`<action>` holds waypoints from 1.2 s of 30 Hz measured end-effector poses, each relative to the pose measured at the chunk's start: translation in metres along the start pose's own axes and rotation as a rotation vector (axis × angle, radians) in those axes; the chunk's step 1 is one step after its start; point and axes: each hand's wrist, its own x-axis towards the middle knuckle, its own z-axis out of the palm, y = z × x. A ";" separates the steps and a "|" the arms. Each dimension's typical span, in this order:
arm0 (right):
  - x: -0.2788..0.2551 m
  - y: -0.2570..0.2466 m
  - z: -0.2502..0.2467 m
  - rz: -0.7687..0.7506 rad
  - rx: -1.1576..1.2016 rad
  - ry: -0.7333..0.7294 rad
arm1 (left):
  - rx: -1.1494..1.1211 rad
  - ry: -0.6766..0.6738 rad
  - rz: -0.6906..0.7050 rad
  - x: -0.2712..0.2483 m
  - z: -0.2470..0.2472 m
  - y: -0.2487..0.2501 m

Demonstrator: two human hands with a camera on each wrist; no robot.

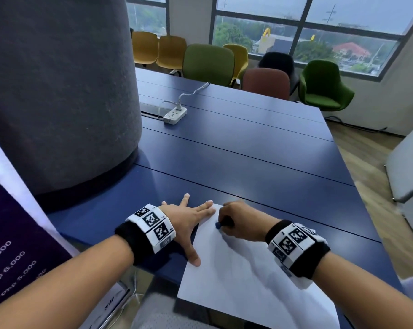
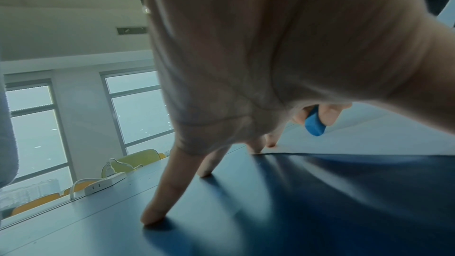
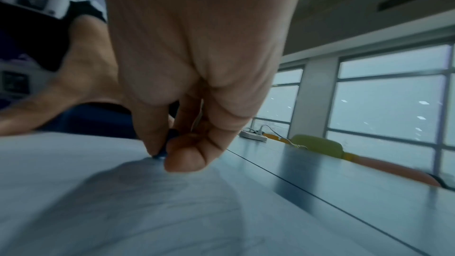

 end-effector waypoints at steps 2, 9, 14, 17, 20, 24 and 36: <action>0.006 0.005 -0.004 0.068 0.024 0.026 | 0.003 -0.003 -0.002 0.000 0.000 0.000; 0.004 -0.001 -0.001 -0.003 -0.091 -0.014 | -0.007 0.000 -0.003 0.002 0.000 0.000; 0.016 0.004 -0.016 0.110 -0.128 0.011 | -0.003 0.003 -0.003 0.000 -0.001 0.001; 0.013 -0.006 -0.009 0.007 -0.150 -0.025 | -0.013 0.026 0.008 0.001 0.000 0.001; 0.014 -0.014 -0.013 0.013 -0.201 -0.089 | 0.001 0.033 0.007 0.000 0.000 0.000; 0.027 -0.005 -0.017 0.084 -0.156 0.015 | 0.011 0.030 0.013 0.001 0.000 0.000; 0.014 0.002 -0.011 -0.004 -0.016 -0.024 | 0.024 0.013 -0.009 -0.003 -0.002 0.004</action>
